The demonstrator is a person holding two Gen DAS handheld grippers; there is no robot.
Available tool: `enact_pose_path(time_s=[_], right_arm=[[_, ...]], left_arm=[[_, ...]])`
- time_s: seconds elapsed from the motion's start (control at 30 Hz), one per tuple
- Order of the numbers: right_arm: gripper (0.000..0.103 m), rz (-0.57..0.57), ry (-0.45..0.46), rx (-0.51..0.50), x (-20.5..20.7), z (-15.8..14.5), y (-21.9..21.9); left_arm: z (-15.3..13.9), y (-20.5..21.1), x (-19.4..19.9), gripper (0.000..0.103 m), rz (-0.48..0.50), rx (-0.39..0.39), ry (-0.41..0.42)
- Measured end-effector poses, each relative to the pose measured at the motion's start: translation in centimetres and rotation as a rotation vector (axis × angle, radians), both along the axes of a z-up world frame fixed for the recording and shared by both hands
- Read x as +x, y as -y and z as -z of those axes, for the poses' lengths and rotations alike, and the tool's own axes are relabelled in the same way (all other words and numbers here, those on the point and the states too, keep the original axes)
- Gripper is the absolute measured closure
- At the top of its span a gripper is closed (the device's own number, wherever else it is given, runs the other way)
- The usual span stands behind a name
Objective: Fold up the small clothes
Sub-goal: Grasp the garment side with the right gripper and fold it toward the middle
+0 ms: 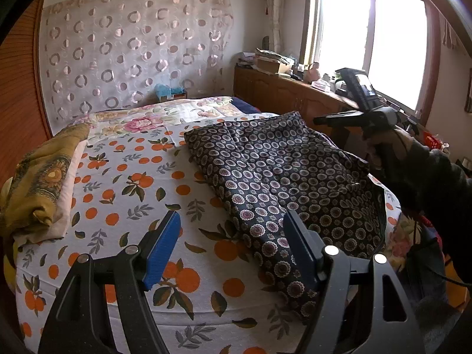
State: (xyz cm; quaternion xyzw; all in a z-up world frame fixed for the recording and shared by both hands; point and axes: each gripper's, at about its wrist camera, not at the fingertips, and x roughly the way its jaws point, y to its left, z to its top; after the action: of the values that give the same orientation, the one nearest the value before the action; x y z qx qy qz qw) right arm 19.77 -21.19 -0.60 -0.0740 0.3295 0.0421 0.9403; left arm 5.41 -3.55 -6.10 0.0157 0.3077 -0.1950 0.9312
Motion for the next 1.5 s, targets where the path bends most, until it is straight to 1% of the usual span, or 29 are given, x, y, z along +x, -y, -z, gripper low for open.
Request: enact_pose_path(time_s=[0.13,0.17,0.27,0.33,0.43,0.63,0.77,0.8,0.83,0.9,0.97,1.03,1.2,1.37,1.5], right_arm=[[0.076,-0.061,0.000,0.029,-3.5,-0.2,0.0],[0.076,-0.074,-0.002,0.033,-4.9,-0.4,0.6],[0.076,-0.109,-0.004,0.036,-8.8,0.3,0.8],[0.076,-0.128,-0.012,0.059,-11.1,0.7,1.1],[0.076,-0.134,-0.020,0.092,-14.0,1.1,1.8],[0.076,-0.113,-0.064,0.069,-17.7,2.7,2.7],[0.077,-0.116,-0.081,0.063,-19.0,3.6,3.3],[0.086,-0.124,-0.076,0.069,-19.2,3.7,3.6],[0.093,-0.126,-0.071,0.072,-19.5,3.7,3.7],[0.099,-0.129,-0.055,0.091,-20.2,3.6,4.4],[0.100,-0.123,-0.021,0.094,-20.7,3.0,4.3],[0.100,-0.101,0.003,0.086,-21.4,2.5,5.2],[0.100,-0.060,-0.023,0.084,-22.7,2.9,6.9],[0.100,-0.051,-0.036,0.085,-22.6,3.5,7.1],[0.100,-0.044,-0.027,0.083,-21.6,2.6,6.0]], left_arm=[[0.1,0.3,0.0,0.030,0.006,0.002,-0.003],[0.1,0.4,0.0,0.030,0.009,0.000,-0.005],[0.4,0.7,0.0,0.030,0.018,0.001,-0.012],[0.6,1.0,0.1,0.030,0.024,0.004,-0.020],[0.9,1.6,0.2,0.030,0.038,0.004,-0.032],[1.3,2.4,0.2,0.030,0.057,0.014,-0.048],[1.6,2.7,0.3,0.030,0.062,0.021,-0.061],[1.7,2.7,0.3,0.030,0.063,0.023,-0.065],[1.8,2.8,0.4,0.030,0.064,0.026,-0.068],[2.0,3.0,0.4,0.030,0.068,0.030,-0.077],[2.3,3.0,0.5,0.030,0.073,0.029,-0.088],[2.8,3.0,0.5,0.030,0.081,0.017,-0.112],[3.9,3.1,0.5,0.030,0.090,0.008,-0.156],[4.4,3.7,0.3,0.030,0.101,0.028,-0.173],[4.7,4.0,0.4,0.030,0.106,0.043,-0.184]])
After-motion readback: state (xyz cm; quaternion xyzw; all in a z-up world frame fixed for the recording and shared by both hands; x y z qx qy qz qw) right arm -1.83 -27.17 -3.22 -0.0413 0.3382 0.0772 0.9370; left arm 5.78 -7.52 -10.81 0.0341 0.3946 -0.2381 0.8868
